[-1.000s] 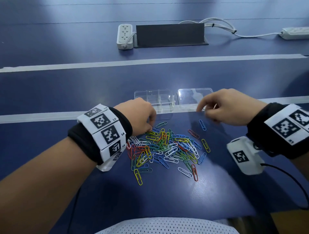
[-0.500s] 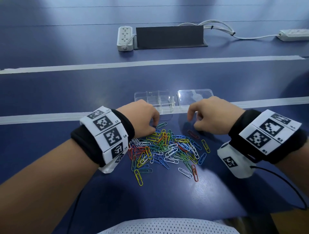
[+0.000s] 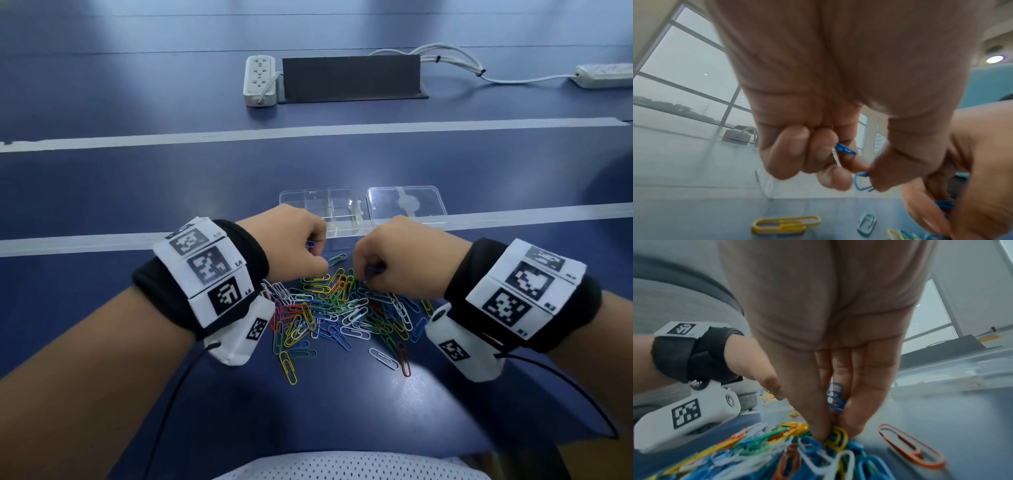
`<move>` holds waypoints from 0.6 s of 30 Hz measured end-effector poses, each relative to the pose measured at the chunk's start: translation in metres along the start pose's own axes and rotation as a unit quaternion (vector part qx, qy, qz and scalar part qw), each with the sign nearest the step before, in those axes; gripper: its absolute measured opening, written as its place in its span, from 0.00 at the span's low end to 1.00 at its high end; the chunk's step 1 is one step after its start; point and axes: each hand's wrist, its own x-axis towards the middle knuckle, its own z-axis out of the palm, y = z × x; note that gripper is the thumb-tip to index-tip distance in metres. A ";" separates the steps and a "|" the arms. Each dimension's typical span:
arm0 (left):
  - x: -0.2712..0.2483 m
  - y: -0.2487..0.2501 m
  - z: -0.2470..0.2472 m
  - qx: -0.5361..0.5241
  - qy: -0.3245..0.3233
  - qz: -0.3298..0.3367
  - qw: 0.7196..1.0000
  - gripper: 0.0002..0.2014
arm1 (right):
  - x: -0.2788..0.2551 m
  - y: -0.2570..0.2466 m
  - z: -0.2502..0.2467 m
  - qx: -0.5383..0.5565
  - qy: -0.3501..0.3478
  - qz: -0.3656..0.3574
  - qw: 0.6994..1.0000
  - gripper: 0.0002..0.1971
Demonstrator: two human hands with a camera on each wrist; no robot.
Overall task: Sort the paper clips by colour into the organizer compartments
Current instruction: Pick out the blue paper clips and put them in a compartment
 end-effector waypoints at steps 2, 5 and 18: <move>-0.001 -0.003 -0.003 -0.009 0.003 -0.006 1.000 0.08 | 0.001 0.003 -0.002 0.036 -0.011 0.014 0.999 0.09; 0.000 -0.007 -0.008 -0.026 0.011 -0.010 1.000 0.04 | 0.005 0.007 -0.006 0.087 -0.032 0.030 0.995 0.10; 0.018 -0.018 -0.022 -0.022 0.099 -0.087 0.991 0.12 | 0.054 -0.009 -0.036 0.355 0.013 0.098 0.930 0.11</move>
